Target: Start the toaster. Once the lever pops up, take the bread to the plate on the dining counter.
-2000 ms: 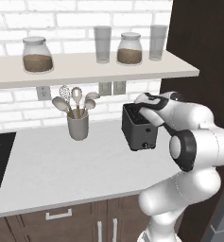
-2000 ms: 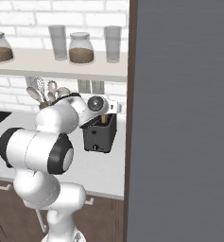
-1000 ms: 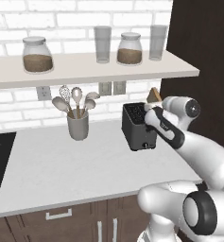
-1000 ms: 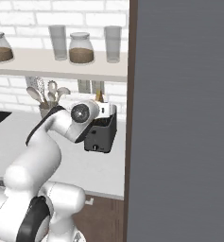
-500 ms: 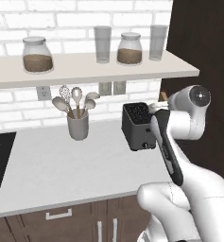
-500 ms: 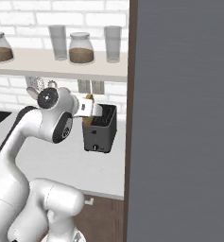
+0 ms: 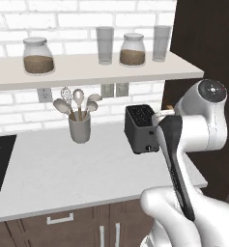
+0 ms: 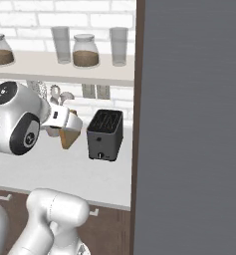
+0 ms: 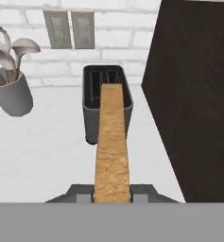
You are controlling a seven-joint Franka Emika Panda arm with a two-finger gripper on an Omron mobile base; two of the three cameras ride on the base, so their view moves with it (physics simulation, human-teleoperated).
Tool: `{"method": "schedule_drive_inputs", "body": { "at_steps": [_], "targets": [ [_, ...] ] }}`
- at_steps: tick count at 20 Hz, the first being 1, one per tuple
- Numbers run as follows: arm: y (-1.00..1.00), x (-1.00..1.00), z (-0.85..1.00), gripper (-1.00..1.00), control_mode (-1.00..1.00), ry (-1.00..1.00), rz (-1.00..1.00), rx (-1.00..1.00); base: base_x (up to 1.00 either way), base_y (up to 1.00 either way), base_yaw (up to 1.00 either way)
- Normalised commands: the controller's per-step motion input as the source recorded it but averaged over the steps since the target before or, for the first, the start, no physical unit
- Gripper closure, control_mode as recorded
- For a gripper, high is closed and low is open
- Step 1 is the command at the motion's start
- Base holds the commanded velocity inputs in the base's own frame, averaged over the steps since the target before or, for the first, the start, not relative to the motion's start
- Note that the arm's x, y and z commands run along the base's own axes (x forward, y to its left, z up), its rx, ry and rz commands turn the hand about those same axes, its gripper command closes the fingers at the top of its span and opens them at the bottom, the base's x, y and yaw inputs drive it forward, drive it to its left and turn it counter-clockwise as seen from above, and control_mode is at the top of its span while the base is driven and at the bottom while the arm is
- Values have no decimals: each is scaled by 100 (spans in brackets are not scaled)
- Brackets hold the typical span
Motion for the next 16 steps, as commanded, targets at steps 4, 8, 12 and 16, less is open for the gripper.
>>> {"method": "schedule_drive_inputs", "body": {
  "at_steps": [4,8,12,16],
  "targets": [
    [0,-66,0,100,-100,10,0,3,0,0,0],
    [0,-9,0,100,-100,0,0,0,0,0,0],
    [0,0,0,100,-100,0,0,0,0,0,0],
    [0,0,0,100,-100,0,0,0,0,0,0]
  ]
}}
